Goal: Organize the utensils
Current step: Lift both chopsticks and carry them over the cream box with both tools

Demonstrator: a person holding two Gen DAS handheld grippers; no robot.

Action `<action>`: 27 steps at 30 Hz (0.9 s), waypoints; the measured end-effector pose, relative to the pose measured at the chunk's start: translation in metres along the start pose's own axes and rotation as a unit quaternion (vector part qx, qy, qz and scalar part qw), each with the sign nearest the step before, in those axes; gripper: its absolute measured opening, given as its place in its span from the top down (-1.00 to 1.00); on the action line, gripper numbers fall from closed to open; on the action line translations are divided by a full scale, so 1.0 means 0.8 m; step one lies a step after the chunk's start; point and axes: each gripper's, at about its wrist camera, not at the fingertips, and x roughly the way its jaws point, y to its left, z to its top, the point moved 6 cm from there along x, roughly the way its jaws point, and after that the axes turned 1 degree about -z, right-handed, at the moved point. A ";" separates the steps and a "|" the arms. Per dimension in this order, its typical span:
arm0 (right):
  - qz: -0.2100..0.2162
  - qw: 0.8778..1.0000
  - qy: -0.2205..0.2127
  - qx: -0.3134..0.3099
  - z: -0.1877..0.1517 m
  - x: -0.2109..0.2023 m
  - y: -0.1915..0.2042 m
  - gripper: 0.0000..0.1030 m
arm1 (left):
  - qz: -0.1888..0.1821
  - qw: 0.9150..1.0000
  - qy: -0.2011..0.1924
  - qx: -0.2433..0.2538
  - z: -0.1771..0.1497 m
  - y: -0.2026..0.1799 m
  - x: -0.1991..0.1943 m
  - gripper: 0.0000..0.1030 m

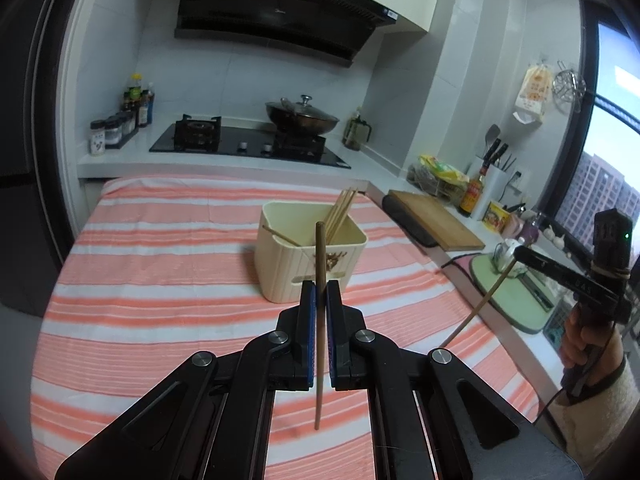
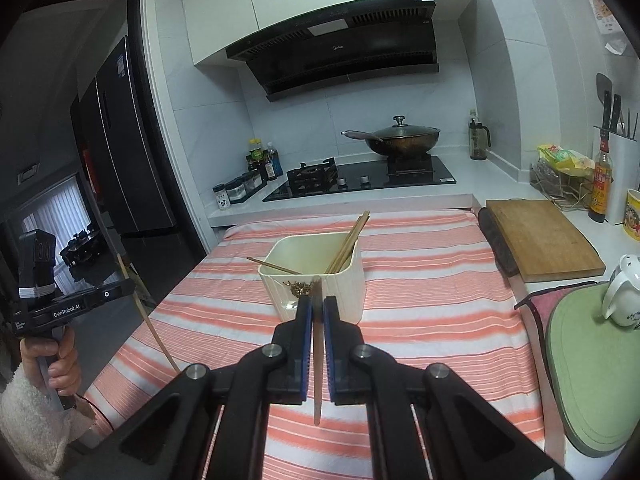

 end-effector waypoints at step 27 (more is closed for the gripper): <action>-0.006 0.985 -0.146 -0.088 0.204 0.145 0.055 0.88 | 0.059 0.994 -0.093 0.014 0.239 -0.006 0.155 0.94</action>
